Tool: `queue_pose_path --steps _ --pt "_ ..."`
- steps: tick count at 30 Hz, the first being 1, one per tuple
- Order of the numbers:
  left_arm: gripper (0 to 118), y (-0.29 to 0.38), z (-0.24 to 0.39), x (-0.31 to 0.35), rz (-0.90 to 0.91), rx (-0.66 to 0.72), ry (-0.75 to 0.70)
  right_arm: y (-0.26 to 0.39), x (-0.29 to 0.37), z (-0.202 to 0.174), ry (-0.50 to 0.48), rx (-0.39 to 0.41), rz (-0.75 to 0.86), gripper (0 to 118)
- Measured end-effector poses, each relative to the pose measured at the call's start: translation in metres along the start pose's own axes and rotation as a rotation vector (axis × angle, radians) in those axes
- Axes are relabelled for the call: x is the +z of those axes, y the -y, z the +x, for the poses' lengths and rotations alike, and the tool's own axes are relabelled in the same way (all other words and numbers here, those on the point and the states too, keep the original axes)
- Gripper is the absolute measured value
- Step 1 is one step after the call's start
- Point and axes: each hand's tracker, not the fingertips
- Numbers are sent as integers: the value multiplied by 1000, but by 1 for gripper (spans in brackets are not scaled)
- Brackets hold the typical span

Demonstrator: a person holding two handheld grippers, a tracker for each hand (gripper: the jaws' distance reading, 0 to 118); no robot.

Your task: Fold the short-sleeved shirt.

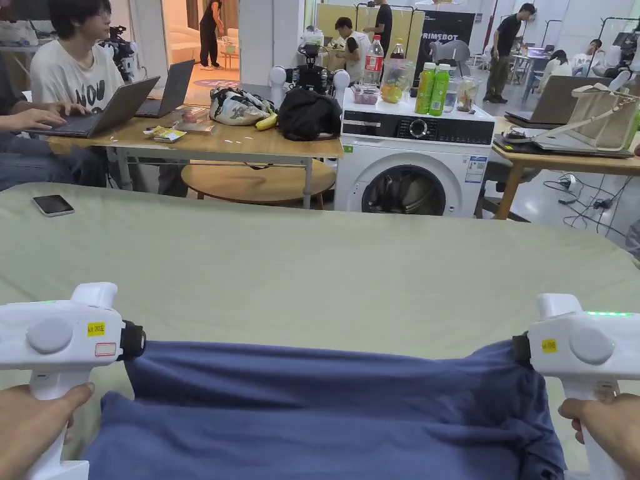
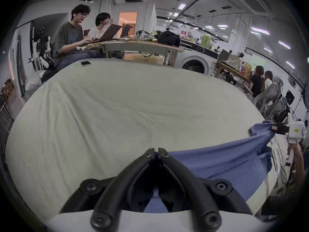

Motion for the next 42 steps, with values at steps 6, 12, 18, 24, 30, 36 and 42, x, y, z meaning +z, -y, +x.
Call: queue_pose_path --steps 6,12,18,24,30,36,42 --pt "0 21 -3 39 25 7 22 29 51 -3 12 41 11 0" --pt "0 59 -9 59 -20 4 34 79 71 2 9 34 -29 0" --pt "0 111 -19 58 -133 1 26 129 73 1 27 55 -117 0" --pt "0 140 -15 41 -212 -34 -5 157 45 -1 57 79 -199 0" --pt "2 141 -8 29 -204 -14 -34 166 28 -8 80 87 -201 13" --pt "46 123 3 44 -113 7 -57 146 60 -23 154 125 -111 54" --pt "46 109 36 60 137 -75 -30 121 72 -42 179 44 107 54"
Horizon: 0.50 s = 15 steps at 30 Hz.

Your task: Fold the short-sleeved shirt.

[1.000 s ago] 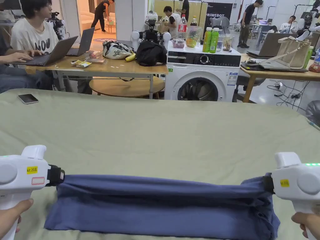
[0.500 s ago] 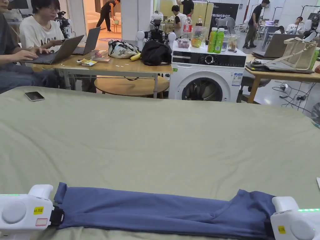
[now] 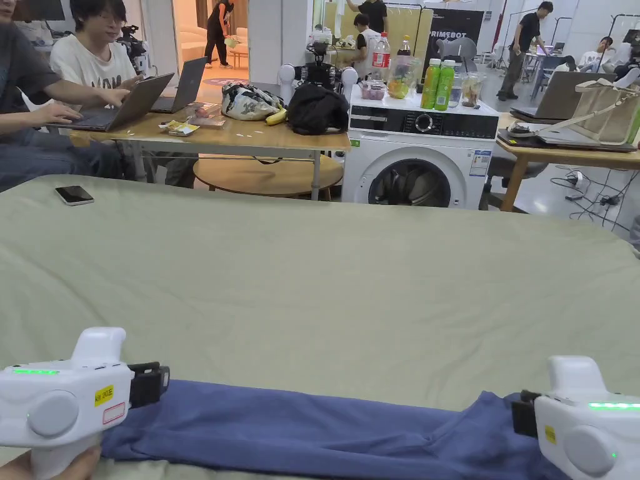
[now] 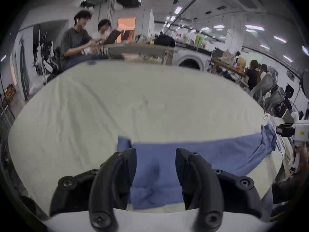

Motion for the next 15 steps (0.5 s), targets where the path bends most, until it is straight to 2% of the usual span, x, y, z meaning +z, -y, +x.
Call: queue_pose_path --steps 3,5,6,8,9,10,11,15 --pt "46 -3 4 -9 133 -4 -12 1 -1 -15 -78 -113 193 54" --pt "45 -4 12 -7 205 12 -29 2 1 -30 -68 -138 285 54" --pt "38 -4 17 -7 239 12 -42 3 2 -39 -57 -147 337 52" --pt "21 -6 24 -6 280 -4 -84 2 6 -53 -57 -142 405 37" --pt "10 -6 29 -4 303 -13 -103 0 8 -62 -58 -138 433 20" --pt "2 -6 34 -2 325 -25 -116 -1 9 -68 -63 -133 454 9" --pt "0 -6 36 0 344 -36 -129 -2 10 -73 -67 -126 466 2" --pt "0 -9 35 7 343 -49 -117 -8 13 -93 -82 -97 494 0"
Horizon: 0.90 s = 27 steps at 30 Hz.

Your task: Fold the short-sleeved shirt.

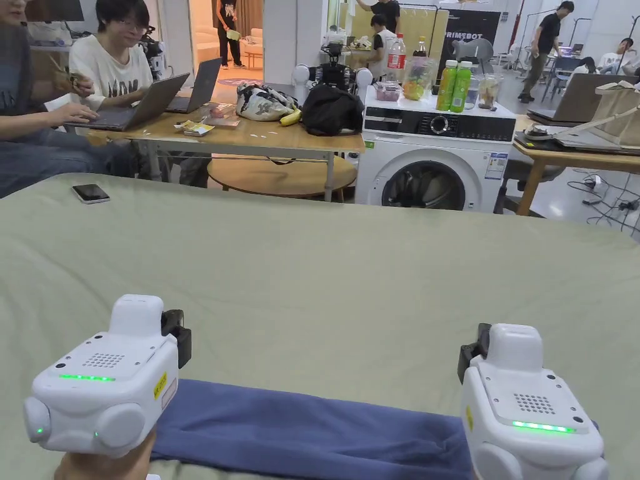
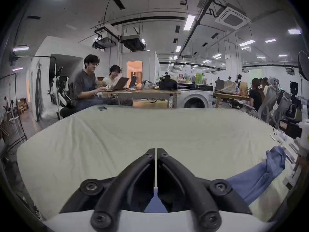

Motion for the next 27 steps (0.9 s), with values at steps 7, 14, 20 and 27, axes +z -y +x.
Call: queue_pose_path --steps 7,14,20,27 --pt "0 9 -71 1 -177 145 29 -3 -8 -31 -32 -3 -16 0" --pt "49 34 -170 -15 -458 461 214 2 -14 -61 -99 3 -48 0" --pt "64 68 -204 -45 -658 604 364 8 -19 -76 -131 13 -79 0" --pt "64 103 -200 -74 -658 891 586 13 -19 -75 -141 18 -105 0"
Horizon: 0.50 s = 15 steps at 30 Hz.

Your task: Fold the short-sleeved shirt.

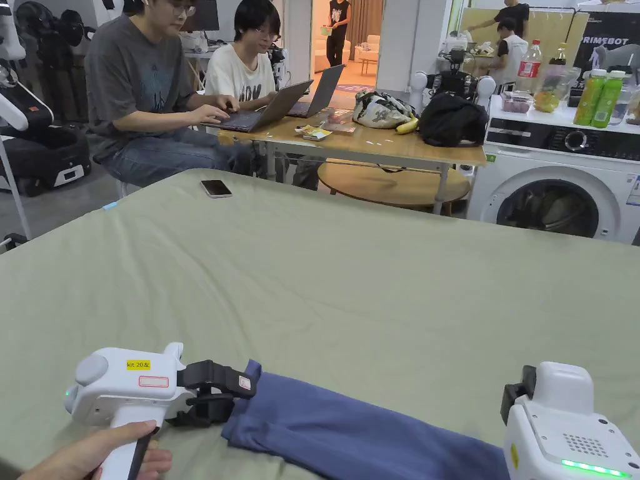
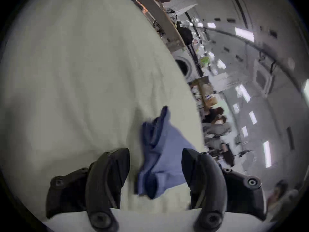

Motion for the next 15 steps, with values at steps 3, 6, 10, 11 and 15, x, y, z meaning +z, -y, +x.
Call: queue_pose_path --steps 3,6,10,11,15 --pt "64 11 6 -30 -78 25 98 1 -1 5 7 -3 -7 0" --pt "64 11 12 -47 -116 -48 162 2 -1 10 17 -10 -17 0" --pt "4 9 15 -52 -54 -58 26 3 -2 17 24 -12 -27 0" --pt "4 13 15 -51 -52 -73 -44 2 -1 18 25 -13 -29 0" --pt "2 25 25 -41 -8 -92 -14 2 -3 20 23 -13 -32 0"
